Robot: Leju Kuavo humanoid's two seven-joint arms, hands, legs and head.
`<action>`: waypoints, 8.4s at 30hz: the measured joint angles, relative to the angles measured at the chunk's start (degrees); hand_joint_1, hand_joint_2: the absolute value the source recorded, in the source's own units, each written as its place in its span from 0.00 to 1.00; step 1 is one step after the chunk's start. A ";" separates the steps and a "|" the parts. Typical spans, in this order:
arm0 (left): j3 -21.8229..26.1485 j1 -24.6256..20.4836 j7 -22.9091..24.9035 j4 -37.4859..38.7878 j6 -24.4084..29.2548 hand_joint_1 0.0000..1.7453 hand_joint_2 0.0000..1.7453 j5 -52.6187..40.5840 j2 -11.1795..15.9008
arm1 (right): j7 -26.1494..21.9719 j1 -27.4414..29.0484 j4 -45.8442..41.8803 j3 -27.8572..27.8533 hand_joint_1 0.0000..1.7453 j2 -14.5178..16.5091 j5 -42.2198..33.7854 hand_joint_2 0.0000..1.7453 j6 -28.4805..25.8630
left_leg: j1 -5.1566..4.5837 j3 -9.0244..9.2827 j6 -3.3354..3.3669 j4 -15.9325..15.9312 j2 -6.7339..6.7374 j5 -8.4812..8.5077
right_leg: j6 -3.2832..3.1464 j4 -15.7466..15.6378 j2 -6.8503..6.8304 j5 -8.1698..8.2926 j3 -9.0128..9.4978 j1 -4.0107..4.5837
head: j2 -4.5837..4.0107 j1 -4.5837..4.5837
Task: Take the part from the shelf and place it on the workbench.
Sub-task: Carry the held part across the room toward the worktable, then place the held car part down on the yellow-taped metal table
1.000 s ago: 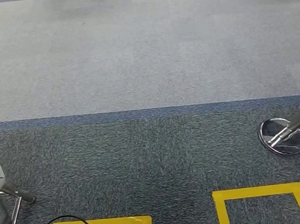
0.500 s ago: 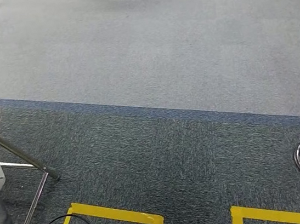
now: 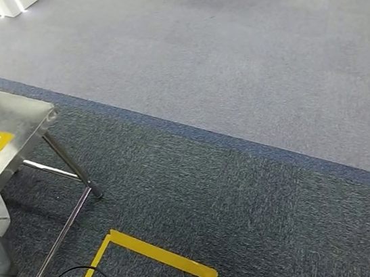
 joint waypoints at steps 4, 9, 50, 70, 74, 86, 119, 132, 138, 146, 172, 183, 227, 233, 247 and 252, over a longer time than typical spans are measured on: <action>0.02 0.05 0.00 0.04 0.00 1.00 1.00 0.01 -0.04 | 0.08 0.24 0.04 -0.02 0.00 0.00 -0.01 0.00 0.00 | -0.15 0.30 0.02 0.09 -3.27 -0.12 | -0.45 0.22 1.11 3.99 -2.38 0.02 | 0.00 0.04; -0.01 0.09 -0.02 0.05 0.00 1.00 1.00 0.01 -0.05 | 0.05 0.15 0.04 -0.02 0.00 -0.04 -0.01 0.00 -0.02 | -0.02 -0.25 -1.29 0.59 -6.56 -0.21 | -1.13 -11.72 4.79 8.73 2.74 -0.18 | 0.00 0.04; -3.79 -0.29 2.76 0.53 0.02 1.00 1.00 -1.36 3.76 | -0.36 0.65 0.07 -1.53 0.00 0.11 0.15 0.00 0.40 | 0.18 -4.72 -2.89 11.38 0.04 -3.75 | -2.20 -11.87 -2.99 7.63 4.39 -0.40 | 0.00 -0.83; -5.01 -0.39 2.21 0.25 0.02 1.00 1.00 -0.62 6.49 | -0.61 0.45 0.06 -2.17 0.00 0.09 0.52 0.00 0.66 | -0.04 0.00 -1.38 0.93 -6.17 -0.79 | -0.41 -11.11 4.93 8.00 2.85 -0.62 | 0.00 -0.19; -4.86 -0.11 2.15 -0.15 0.02 1.00 1.00 -0.64 6.99 | -0.63 0.43 0.07 -2.20 0.00 0.10 0.68 0.00 0.66 | 0.02 -1.54 -2.60 3.89 -4.12 -2.68 | -1.60 -11.53 2.46 8.20 3.32 -0.66 | 0.00 -0.49; -4.62 0.03 1.83 -0.46 -0.02 1.00 1.00 -1.20 7.53 | -0.07 -0.05 0.07 -2.25 0.00 0.11 1.38 0.00 0.27 | -0.48 0.40 -1.37 0.91 0.22 -1.19 | -0.90 -11.80 -2.79 7.05 4.64 0.00 | 0.00 -0.75; -4.93 0.09 2.14 -1.14 -0.64 1.00 1.00 0.82 8.98 | 0.03 -0.02 0.14 -2.29 0.00 0.10 3.51 0.00 -0.56 | -0.21 1.40 0.13 0.09 -0.54 -1.98 | 0.27 -8.92 0.24 5.35 6.89 -0.32 | -0.01 -0.66; -5.19 0.40 2.14 -1.43 -0.79 1.00 1.00 0.98 8.97 | 0.35 0.72 0.22 -2.35 0.00 0.09 3.85 0.00 -0.57 | -0.14 13.01 -1.10 -1.07 -1.38 -11.16 | -1.09 -7.68 0.58 12.36 -5.59 0.40 | -0.02 -0.13; -5.42 0.14 2.78 -1.52 -0.98 1.00 1.00 -0.34 9.17 | 0.41 0.43 0.23 -2.37 0.00 0.09 4.06 0.00 -0.59 | 0.28 1.96 -2.94 14.69 -0.76 -10.22 | -2.34 -12.74 0.62 9.95 2.78 -0.39 | -0.01 -0.39; -5.73 0.39 3.96 -1.26 -0.97 1.00 1.00 -1.70 9.40 | 0.50 0.50 0.37 -2.43 0.00 0.09 4.20 0.00 -0.57 | 0.48 -3.15 -2.50 2.40 -0.30 1.17 | -0.73 -13.14 1.46 3.47 9.98 -0.40 | -0.02 -0.51; 1.83 2.40 3.38 -0.19 -8.19 1.00 1.00 2.91 12.40 | -0.04 0.15 0.39 -3.25 0.00 -0.02 5.40 0.00 0.57 | 0.40 -5.82 -3.24 14.08 -0.53 -5.91 | -1.87 -11.34 0.81 7.36 3.50 -0.59 | 0.00 -1.04; 35.33 -4.55 -0.41 18.91 -13.99 1.00 1.00 -9.48 17.83 | -0.79 -0.51 0.89 -3.20 0.00 -1.25 8.27 0.00 1.61 | 0.42 0.19 -0.71 0.34 -0.14 -1.01 | 0.10 -1.75 0.86 1.62 -1.30 -0.28 | 0.00 -0.40; -23.06 -54.65 19.46 76.89 -31.20 0.00 0.75 -32.88 19.14 | 1.19 -1.94 2.28 1.01 0.00 -6.05 12.40 0.00 3.82 | 0.00 -1.52 -2.65 3.72 -0.40 -2.86 | -1.73 -11.59 0.39 10.38 0.55 -0.42 | 0.00 -0.55; -19.31 -50.10 10.45 76.13 -24.88 0.00 0.00 -13.41 16.78 | 0.96 -1.86 2.41 1.04 0.00 -6.05 11.87 0.00 3.42 | 0.31 -5.65 -3.00 13.15 -0.32 -5.49 | -1.97 -11.63 0.70 10.36 0.74 -0.48 | 0.00 -0.79; -6.66 -22.38 8.04 30.62 -17.62 0.00 0.00 22.62 1.50 | 1.76 -0.40 2.60 -0.37 0.00 -4.22 8.70 0.00 0.19 | -0.07 -0.01 0.39 0.46 -0.21 -1.03 | 0.91 4.82 0.88 2.73 -7.25 -0.47 | -0.01 0.17; -6.31 -19.25 6.76 24.29 -15.54 0.00 0.00 23.86 0.16 | 1.83 -0.45 2.60 -0.79 0.00 -4.04 8.33 0.00 -0.03 | -0.39 0.20 -0.38 0.65 -0.58 -1.29 | -0.02 -11.20 0.92 9.26 1.26 -0.23 | -0.01 0.19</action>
